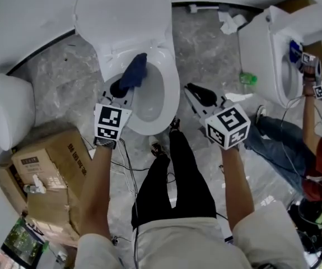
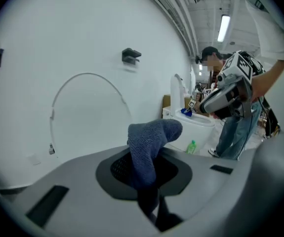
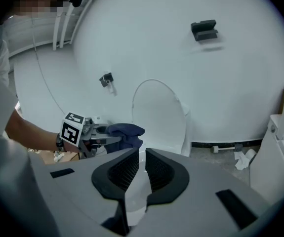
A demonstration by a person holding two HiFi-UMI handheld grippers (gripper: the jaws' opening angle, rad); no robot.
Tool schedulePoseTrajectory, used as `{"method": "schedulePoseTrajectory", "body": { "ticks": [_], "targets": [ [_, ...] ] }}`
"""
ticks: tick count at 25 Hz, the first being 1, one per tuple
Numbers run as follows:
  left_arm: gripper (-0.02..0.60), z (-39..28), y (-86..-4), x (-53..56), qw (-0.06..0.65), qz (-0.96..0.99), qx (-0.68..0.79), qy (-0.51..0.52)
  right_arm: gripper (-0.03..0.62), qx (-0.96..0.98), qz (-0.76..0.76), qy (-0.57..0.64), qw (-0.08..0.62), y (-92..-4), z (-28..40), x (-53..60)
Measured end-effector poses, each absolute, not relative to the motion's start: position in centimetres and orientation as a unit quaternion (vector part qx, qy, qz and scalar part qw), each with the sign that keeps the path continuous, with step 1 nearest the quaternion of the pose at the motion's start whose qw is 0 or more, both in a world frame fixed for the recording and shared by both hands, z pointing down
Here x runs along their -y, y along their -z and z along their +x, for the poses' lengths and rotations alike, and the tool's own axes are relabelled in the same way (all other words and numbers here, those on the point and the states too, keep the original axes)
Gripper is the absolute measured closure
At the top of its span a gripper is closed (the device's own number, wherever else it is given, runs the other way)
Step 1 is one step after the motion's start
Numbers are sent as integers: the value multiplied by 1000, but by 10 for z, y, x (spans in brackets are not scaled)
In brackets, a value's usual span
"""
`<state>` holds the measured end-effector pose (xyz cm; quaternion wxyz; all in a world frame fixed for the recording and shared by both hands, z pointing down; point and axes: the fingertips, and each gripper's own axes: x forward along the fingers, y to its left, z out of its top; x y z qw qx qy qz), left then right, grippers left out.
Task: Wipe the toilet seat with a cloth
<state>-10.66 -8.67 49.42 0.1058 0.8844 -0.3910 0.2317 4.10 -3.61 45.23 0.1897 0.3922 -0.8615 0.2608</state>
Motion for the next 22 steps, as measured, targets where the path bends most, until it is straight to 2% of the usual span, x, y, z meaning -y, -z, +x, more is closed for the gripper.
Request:
{"method": "schedulePoseTrajectory", "body": {
  "ticks": [10, 22],
  "targets": [
    [539, -140, -387, 50, 111, 880, 423, -184, 565, 872, 394, -210, 202, -361, 25, 20],
    [540, -151, -267, 13, 100, 885, 434, -137, 565, 895, 396, -123, 162, -239, 7, -2]
  ]
}}
